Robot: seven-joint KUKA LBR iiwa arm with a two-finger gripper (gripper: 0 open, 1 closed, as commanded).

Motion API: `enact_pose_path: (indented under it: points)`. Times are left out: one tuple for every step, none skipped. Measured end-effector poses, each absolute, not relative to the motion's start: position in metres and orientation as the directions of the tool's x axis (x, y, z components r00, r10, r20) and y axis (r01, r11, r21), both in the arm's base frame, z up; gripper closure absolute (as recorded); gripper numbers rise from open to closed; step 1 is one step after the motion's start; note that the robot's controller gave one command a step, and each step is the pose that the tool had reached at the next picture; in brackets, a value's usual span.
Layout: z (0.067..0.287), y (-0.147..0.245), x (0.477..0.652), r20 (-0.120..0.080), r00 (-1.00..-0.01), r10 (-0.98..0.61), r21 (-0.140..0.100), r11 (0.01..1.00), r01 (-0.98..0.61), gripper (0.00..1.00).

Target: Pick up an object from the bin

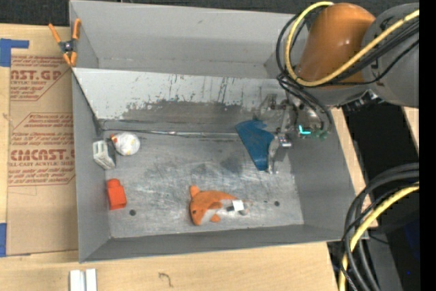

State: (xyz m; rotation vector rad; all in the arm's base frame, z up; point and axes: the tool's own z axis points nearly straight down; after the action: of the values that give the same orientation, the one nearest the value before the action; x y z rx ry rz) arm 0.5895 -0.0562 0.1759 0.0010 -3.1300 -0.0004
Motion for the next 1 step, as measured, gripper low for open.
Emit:
enact_pose_path:
  points:
    - [0.1806,-0.0561,0.5914,0.003,-1.000,-0.001,0.000,1.000,-0.001,0.00]
